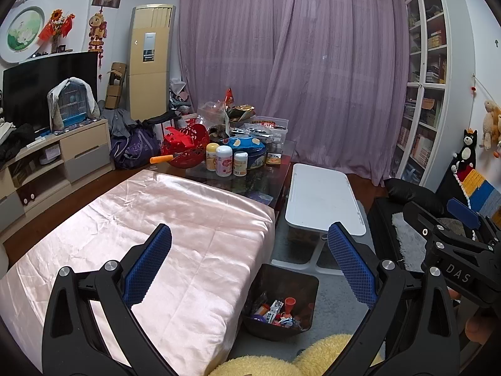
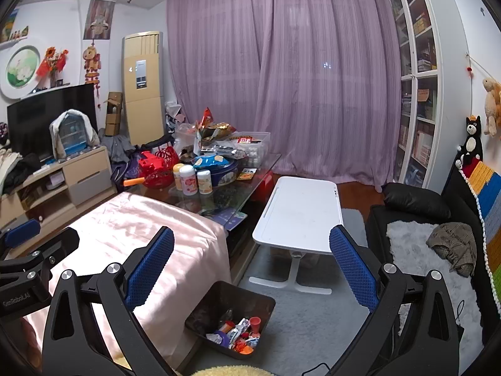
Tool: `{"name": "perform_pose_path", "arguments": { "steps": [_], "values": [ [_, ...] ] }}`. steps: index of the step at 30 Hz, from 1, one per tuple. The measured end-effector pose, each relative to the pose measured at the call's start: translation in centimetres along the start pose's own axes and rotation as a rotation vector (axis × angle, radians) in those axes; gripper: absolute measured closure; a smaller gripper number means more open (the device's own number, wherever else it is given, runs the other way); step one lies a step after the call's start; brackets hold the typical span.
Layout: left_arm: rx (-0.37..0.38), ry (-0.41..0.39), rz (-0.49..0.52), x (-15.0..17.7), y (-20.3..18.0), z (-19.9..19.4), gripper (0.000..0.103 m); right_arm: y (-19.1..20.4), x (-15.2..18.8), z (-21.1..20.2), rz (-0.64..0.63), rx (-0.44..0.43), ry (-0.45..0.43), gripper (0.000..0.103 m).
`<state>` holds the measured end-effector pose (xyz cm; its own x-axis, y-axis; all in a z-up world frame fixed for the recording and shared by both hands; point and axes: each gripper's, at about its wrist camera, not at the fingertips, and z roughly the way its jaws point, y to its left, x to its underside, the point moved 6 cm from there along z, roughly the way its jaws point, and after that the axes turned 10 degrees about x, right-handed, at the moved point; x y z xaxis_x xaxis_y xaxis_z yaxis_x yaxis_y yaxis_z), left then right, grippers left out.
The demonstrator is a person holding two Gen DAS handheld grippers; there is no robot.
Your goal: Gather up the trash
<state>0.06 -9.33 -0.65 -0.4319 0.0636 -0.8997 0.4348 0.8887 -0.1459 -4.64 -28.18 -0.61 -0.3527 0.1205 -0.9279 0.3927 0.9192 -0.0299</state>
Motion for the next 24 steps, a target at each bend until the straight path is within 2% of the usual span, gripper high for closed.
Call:
{"name": "perform_pose_path", "arguments": {
  "steps": [24],
  "values": [
    [0.005, 0.005, -0.003, 0.20, -0.35, 0.18, 0.008, 0.07, 0.58, -0.06, 0.014, 0.000, 0.002, 0.003]
  ]
}}
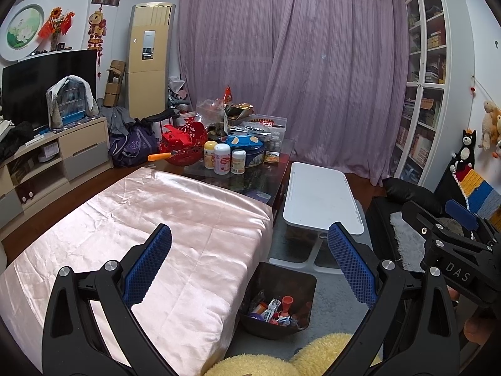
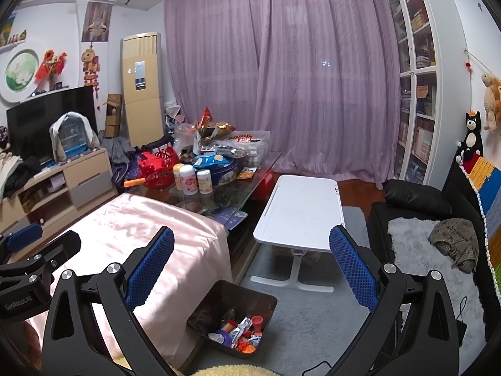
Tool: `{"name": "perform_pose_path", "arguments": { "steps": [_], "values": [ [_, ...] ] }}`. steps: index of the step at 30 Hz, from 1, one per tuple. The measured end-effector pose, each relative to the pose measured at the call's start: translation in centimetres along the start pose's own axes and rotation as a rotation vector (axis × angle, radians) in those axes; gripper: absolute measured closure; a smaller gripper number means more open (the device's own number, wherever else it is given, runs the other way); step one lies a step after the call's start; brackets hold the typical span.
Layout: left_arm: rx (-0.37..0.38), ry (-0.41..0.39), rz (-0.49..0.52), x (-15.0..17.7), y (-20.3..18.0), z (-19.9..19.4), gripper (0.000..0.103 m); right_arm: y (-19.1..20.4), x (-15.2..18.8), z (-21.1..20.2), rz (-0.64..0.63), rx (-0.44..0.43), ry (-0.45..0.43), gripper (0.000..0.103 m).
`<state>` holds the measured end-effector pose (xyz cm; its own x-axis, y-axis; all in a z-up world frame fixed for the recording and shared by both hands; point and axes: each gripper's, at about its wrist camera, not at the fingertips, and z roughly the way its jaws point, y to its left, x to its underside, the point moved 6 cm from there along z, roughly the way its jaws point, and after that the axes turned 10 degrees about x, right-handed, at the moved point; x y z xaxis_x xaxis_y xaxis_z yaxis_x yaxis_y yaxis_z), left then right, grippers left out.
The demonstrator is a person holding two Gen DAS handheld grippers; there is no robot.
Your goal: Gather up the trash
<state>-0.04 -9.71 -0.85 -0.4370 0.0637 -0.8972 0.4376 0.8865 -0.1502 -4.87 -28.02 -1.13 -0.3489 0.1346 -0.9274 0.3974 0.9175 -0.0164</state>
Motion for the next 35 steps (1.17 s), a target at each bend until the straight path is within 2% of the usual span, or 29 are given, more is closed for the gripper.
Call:
{"name": "perform_pose_path", "arguments": {
  "steps": [15, 20, 35],
  "values": [
    [-0.031, 0.014, -0.008, -0.02, -0.07, 0.15, 0.008, -0.14, 0.14, -0.03, 0.001, 0.003, 0.002, 0.003],
    [-0.043, -0.016, 0.020, -0.29, -0.43, -0.17, 0.008, -0.28, 0.30, 0.01, 0.001, 0.002, 0.003, 0.003],
    [-0.051, -0.006, 0.013, -0.46, -0.10, -0.17, 0.008, -0.33, 0.59, 0.11, 0.001, -0.001, 0.004, 0.003]
  ]
}}
